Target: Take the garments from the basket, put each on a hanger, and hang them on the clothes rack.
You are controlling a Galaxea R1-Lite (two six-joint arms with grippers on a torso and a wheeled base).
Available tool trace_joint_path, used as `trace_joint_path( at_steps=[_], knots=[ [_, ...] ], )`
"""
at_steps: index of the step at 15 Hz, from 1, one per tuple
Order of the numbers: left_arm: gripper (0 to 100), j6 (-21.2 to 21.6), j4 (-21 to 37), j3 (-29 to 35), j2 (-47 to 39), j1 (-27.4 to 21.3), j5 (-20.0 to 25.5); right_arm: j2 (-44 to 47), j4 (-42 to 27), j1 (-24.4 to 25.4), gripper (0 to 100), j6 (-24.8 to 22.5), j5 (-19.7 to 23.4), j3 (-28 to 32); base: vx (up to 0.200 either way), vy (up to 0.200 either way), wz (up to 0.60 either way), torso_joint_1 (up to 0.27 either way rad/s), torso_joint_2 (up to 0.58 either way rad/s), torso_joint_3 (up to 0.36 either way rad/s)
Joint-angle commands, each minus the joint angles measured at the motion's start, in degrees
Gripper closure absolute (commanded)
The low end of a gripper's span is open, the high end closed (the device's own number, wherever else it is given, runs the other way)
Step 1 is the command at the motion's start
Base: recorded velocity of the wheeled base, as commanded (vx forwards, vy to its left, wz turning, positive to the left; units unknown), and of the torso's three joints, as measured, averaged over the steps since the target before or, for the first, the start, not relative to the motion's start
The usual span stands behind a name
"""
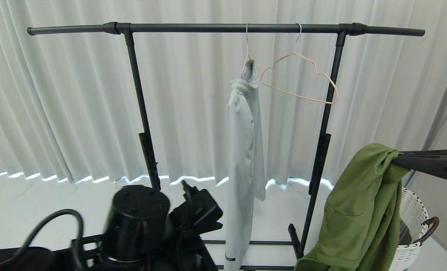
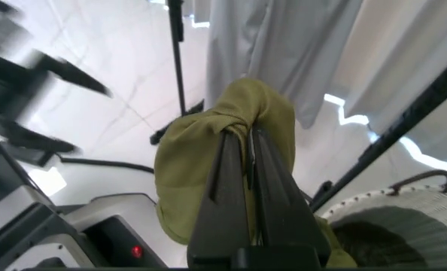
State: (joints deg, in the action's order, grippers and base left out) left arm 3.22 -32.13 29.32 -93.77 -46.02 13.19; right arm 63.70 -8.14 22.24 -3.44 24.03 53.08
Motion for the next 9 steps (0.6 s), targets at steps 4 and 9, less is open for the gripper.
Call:
trace_joint_path(
  at_steps=[4, 9],
  knots=[
    [0, -1.64, -0.47, 13.84, -24.62, -2.23, 0.26, 0.02, 0.67, -0.09, 100, 0.98, 0.58, 0.01, 0.0, 0.0, 0.0, 0.0, 0.0, 0.0],
    [0, -3.48, -1.09, 20.34, -32.7, -4.52, 1.75, -0.06, 3.13, 0.0, 100, 3.7, 2.6, -0.52, 0.0, 0.0, 0.0, 0.0, 0.0, 0.0]
  ],
)
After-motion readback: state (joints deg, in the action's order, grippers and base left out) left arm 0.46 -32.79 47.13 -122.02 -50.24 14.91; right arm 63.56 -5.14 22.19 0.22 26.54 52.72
